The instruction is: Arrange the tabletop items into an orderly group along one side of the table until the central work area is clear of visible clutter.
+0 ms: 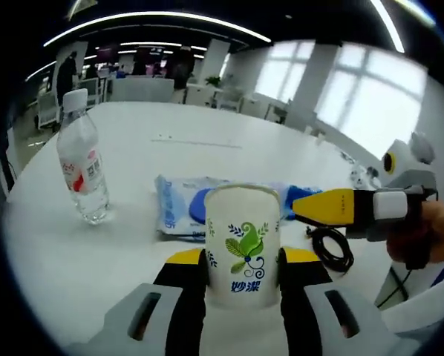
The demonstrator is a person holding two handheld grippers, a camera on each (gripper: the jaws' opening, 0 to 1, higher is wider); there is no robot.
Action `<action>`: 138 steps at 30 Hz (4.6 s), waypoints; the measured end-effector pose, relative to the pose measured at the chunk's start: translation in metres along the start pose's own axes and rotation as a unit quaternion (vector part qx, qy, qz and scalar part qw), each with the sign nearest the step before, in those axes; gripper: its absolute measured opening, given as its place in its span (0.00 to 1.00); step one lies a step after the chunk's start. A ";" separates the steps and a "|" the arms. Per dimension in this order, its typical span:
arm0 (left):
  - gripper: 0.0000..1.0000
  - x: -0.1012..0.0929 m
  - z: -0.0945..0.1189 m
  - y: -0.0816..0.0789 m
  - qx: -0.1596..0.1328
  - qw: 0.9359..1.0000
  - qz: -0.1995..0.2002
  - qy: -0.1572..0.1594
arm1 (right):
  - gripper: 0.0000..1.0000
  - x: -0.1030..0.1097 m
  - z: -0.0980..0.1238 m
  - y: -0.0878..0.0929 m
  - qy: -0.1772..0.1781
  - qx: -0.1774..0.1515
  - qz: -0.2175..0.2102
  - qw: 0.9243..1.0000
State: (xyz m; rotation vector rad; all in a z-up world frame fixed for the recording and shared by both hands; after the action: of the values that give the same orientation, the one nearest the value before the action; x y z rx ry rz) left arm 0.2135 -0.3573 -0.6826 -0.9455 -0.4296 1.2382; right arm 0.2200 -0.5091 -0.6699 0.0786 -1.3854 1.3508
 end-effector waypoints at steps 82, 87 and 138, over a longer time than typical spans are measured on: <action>0.38 0.049 0.049 0.030 -0.014 0.995 -0.053 -0.082 | 0.33 0.094 -0.070 0.039 -0.150 0.171 0.384 0.895; 0.42 0.051 0.051 0.032 -0.015 0.996 -0.026 -0.083 | 0.33 0.091 -0.075 0.033 -0.146 0.158 0.375 0.902; 0.96 0.086 0.125 0.033 -0.097 0.990 0.022 -0.103 | 0.35 0.060 -0.137 -0.025 -0.080 0.092 0.332 0.935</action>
State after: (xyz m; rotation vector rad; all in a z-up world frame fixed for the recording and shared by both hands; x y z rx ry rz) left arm 0.1287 -0.2306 -0.6555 -1.0002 -0.7056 1.3585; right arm 0.3025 -0.3828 -0.6532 -0.1756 -1.4807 2.0744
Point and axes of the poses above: the point that each gripper's makers call its tool centre point, and the gripper's own axes: z roughly backward along the fingers, x roughly to its left, y roughly out of its underside, the point moved 8 cm from there along z, roughly backward along the fingers, and after that the axes turned 12 degrees about -y, right-handed, at the moved point
